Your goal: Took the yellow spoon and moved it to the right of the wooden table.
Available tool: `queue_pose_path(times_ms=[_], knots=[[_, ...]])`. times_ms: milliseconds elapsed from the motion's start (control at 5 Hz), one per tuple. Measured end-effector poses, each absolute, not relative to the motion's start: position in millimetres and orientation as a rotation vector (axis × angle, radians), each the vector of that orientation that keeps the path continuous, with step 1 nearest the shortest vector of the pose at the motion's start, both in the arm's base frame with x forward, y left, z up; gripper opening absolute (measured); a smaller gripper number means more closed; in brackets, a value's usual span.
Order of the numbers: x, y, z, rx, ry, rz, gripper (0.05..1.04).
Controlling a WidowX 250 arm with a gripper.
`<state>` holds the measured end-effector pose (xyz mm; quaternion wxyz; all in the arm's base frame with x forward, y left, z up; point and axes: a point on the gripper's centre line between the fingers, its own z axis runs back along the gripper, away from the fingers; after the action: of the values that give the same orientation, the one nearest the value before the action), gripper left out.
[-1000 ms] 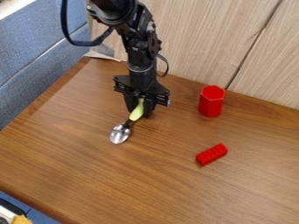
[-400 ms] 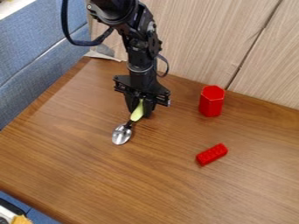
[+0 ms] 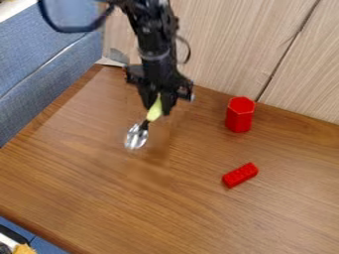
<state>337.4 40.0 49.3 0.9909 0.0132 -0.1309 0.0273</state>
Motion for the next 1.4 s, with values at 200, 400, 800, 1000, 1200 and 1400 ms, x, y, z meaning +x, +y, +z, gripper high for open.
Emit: queue_pose_path(times_ms=[200, 400, 800, 1000, 1200, 1400], knots=[[323.9, 32.7, 66.3, 0.007, -0.300, 0.019, 0.382], [308.0, 8.1, 62.5, -0.035, -0.281, -0.064, 0.381], [285.0, -38.6, 35.7, -0.115, -0.225, -0.230, 0.381], [283.3, -48.6, 23.5, -0.108, -0.201, -0.277, 0.381], [282.0, -47.6, 11.3, -0.083, -0.175, -0.279, 0.381], [279.3, -47.5, -5.7, -0.090, -0.132, -0.281, 0.381]])
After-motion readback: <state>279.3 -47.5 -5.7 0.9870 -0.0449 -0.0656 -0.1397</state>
